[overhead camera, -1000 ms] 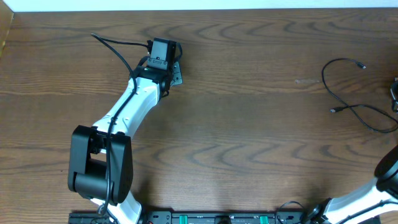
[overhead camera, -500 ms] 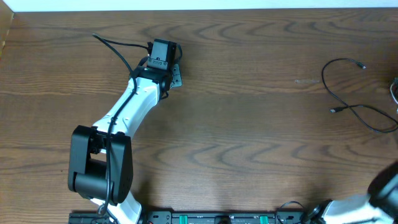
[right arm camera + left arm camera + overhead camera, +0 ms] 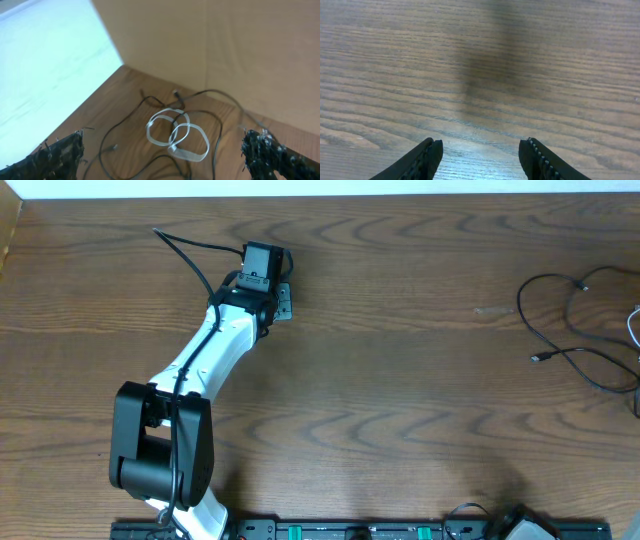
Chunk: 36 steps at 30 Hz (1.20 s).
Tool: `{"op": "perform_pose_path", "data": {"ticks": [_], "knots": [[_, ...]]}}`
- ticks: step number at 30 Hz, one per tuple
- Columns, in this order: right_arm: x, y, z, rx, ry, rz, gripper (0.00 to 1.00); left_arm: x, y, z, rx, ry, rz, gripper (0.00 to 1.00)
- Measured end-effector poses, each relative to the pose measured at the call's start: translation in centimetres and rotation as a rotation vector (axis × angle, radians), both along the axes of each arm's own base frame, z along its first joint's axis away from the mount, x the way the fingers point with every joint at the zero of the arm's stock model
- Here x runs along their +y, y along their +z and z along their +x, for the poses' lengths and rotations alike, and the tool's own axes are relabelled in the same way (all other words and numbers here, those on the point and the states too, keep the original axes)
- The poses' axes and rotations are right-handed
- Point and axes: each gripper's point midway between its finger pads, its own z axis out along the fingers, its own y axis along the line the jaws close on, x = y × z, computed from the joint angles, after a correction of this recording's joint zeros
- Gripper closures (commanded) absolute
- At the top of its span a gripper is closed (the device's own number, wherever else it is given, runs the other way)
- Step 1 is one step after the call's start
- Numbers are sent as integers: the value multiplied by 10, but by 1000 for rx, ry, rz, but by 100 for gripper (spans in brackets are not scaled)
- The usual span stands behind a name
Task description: Untangle cables
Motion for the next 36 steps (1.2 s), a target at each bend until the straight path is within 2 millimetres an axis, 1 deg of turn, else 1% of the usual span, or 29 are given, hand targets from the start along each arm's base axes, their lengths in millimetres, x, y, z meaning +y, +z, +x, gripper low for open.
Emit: {"op": "perform_pose_path", "data": {"ticks": [1,3,5,6,8,9,11,12,14,15,17,20,22,24,25,28,30,32,33,34,36], "knots": [[7,4,-2,-5,15,-8,1,0,0,0,1,-8,5,45],[21,19,-9,-32,43,-49,1,0,2,0,-3,-16,10,45],[36,39,-22,-71,64,-107,1,1,12,1,-28,-14,15,45],[43,49,-31,-93,70,-134,1,3,23,2,-57,-9,17,45],[58,66,-52,-139,73,-184,1,6,54,3,-134,-3,15,45],[65,73,-63,-160,74,-204,1,8,75,2,-184,3,13,45],[80,81,-84,-185,80,-232,1,14,125,-5,-300,19,5,44],[85,81,-90,-189,85,-234,1,18,149,-12,-356,29,1,44],[96,78,-101,-185,103,-231,1,29,198,-30,-466,60,-1,44],[100,75,-105,-183,112,-227,1,35,217,-41,-511,76,1,44],[107,73,-114,-186,120,-227,1,48,249,-64,-582,112,13,42],[121,78,-131,-224,125,-254,1,69,287,-99,-676,171,31,40],[131,84,-146,-266,125,-285,1,81,306,-122,-730,208,37,39],[144,93,-167,-327,123,-330,1,91,323,-143,-784,240,37,39],[148,95,-172,-341,123,-341,1,96,330,-152,-807,256,37,38],[165,113,-203,-445,110,-435,1,113,356,-188,-904,311,37,35],[179,127,-229,-516,94,-522,1,124,372,-215,-973,341,34,32],[195,137,-254,-579,84,-605,1,133,386,-241,-1039,364,26,30],[205,141,-269,-618,77,-652,1,139,393,-257,-1079,378,16,29],[211,142,-279,-639,73,-676,1,142,397,-267,-1102,386,11,26],[222,143,-297,-669,68,-712,1,150,402,-290,-1146,401,1,23]]}}
